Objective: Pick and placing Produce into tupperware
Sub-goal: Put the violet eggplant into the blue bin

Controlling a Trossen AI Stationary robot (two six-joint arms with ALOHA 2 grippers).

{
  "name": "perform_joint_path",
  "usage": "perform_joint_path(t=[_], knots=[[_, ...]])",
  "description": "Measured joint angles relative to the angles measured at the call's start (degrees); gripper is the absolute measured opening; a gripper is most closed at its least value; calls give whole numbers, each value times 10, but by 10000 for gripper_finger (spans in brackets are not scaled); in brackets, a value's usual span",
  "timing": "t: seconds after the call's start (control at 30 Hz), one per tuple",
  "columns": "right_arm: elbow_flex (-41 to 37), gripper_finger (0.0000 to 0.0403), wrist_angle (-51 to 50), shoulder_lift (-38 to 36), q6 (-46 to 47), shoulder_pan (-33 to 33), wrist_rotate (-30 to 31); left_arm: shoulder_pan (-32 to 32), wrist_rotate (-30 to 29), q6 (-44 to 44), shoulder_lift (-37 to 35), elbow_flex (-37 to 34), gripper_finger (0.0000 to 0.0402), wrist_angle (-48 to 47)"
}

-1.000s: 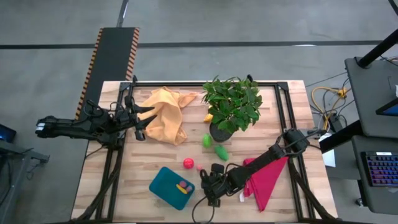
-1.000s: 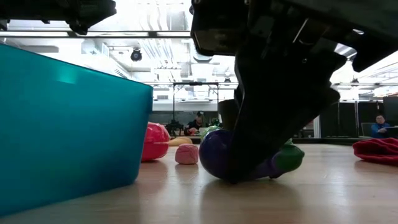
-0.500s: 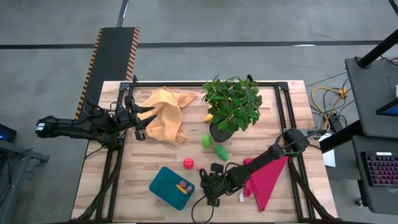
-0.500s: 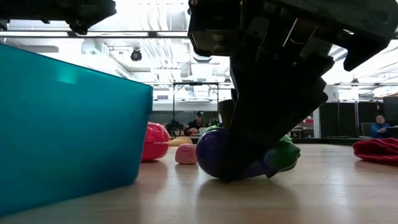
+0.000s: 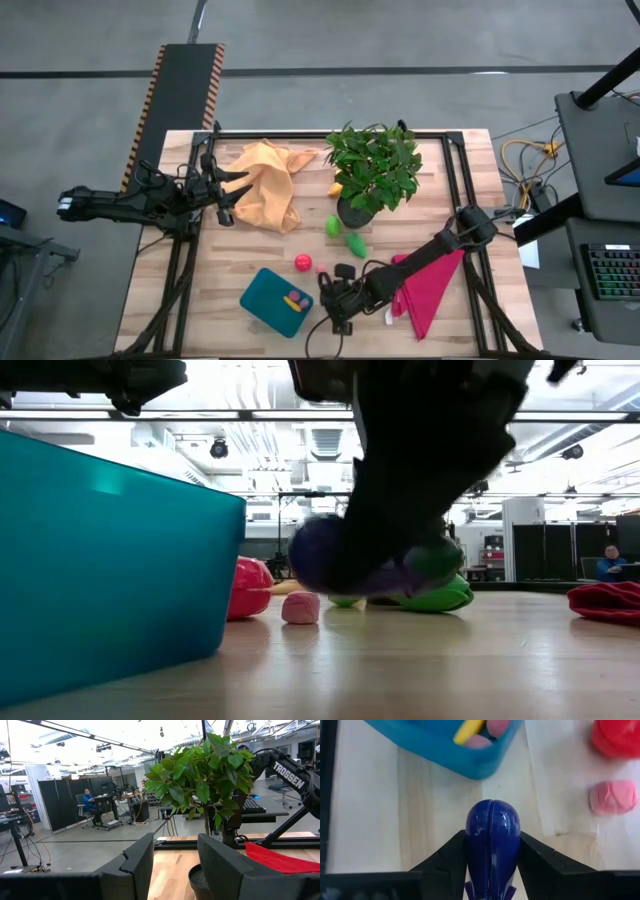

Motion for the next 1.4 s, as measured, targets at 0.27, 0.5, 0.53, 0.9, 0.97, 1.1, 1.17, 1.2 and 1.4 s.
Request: perform_joint_path(t=[0.27, 0.5, 0.53, 0.9, 0.97, 1.1, 1.17, 1.2, 1.4], knots=[[31, 138, 0, -1, -46, 0, 3, 0, 0, 0, 0, 0, 140, 0], [61, 137, 1, -2, -70, -1, 9, 0, 0, 0, 0, 0, 140, 0], [64, 137, 1, -2, -75, -1, 10, 0, 0, 0, 0, 0, 140, 0], [91, 137, 2, -2, -126, -2, 18, 0, 0, 0, 0, 0, 140, 0], [97, 137, 3, -2, -134, -4, 18, 0, 0, 0, 0, 0, 140, 0], [110, 137, 4, -2, -159, -5, 18, 0, 0, 0, 0, 0, 140, 0], [112, 137, 8, -2, -168, -7, 18, 0, 0, 0, 0, 0, 140, 0], [114, 137, 8, -2, -172, -9, 18, 0, 0, 0, 0, 0, 140, 0], [116, 137, 55, -2, -221, -23, 29, 0, 0, 0, 0, 0, 140, 0]])
